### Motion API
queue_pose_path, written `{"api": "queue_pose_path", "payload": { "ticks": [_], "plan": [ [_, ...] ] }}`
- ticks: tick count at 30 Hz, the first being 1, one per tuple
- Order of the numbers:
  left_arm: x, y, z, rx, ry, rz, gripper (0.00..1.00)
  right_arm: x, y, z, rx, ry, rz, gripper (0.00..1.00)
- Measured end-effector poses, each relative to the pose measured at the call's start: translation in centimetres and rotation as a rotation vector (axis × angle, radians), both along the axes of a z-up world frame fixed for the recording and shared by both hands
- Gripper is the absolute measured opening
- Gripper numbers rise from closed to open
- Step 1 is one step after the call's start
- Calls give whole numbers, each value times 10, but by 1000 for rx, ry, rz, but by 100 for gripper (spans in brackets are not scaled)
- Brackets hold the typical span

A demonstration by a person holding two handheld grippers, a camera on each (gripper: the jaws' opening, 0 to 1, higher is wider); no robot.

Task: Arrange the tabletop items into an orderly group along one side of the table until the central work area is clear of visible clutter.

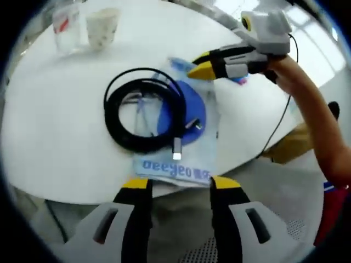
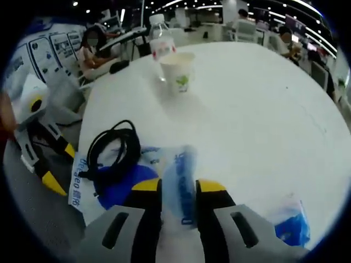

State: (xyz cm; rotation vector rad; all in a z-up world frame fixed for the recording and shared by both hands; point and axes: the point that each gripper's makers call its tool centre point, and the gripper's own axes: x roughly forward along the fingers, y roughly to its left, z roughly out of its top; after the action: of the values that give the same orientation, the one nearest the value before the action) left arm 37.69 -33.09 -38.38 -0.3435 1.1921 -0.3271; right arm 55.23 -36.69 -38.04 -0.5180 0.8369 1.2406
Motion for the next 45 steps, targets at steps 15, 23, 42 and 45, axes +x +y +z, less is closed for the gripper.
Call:
{"api": "queue_pose_path", "payload": {
  "ticks": [15, 23, 42, 45],
  "plan": [
    [17, 20, -12, 73, -1, 28, 29, -2, -15, -4, -5, 21, -44, 13],
    [26, 31, -13, 112, -17, 32, 26, -6, -25, -5, -16, 41, -80, 7],
    [47, 60, -16, 247, -76, -64, 10, -31, -48, -8, -61, 120, -132, 4],
    [49, 61, -16, 251, -81, -79, 8, -34, -50, -7, -59, 117, -140, 3]
  ]
}}
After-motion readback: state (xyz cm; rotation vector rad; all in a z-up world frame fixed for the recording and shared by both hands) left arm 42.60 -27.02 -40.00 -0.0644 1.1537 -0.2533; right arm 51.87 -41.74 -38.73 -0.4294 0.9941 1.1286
